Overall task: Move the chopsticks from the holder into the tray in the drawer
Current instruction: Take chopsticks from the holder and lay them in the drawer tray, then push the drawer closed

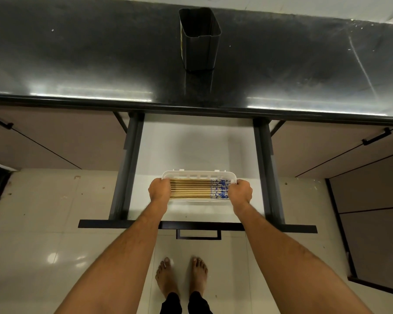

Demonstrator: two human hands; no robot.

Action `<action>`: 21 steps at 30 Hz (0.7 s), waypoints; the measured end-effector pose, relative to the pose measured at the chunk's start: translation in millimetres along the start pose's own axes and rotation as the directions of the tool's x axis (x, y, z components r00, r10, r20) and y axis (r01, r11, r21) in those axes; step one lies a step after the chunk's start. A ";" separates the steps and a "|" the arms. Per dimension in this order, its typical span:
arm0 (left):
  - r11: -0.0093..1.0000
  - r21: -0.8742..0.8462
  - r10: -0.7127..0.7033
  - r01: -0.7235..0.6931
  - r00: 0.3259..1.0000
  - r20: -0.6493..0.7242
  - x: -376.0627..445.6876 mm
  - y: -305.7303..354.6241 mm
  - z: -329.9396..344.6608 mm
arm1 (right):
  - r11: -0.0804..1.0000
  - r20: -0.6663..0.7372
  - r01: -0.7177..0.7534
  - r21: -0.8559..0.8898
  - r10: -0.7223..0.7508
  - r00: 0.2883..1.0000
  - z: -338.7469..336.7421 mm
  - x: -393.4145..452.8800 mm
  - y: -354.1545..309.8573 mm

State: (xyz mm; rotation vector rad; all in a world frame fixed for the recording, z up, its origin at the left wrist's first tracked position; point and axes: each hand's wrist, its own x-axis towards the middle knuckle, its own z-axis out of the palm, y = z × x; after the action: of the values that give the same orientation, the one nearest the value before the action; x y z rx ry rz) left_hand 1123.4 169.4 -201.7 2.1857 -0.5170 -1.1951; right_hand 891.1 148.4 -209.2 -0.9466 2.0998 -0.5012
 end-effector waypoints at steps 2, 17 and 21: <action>0.997 0.060 0.040 -0.040 0.999 0.014 -1.4 -0.2 -1.6 | 0.999 0.023 0.020 -0.026 -0.020 1.000 -2.4 -0.5 -1.3; 0.262 0.682 0.831 -0.683 0.519 0.200 -81.5 -1.6 -18.2 | 0.490 0.077 0.669 -0.558 -0.773 0.630 -32.7 -68.9 -7.8; 0.186 0.659 0.855 -0.729 0.450 0.256 -112.0 -19.1 -24.5 | 0.420 0.089 0.708 -0.567 -0.824 0.560 -39.2 -106.2 9.9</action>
State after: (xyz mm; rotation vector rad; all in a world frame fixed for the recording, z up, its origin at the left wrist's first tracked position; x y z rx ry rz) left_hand 1086.9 256.7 -134.1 1.9225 -2.0369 -0.1407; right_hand 902.0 237.2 -139.2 -2.3755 1.8785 -0.4413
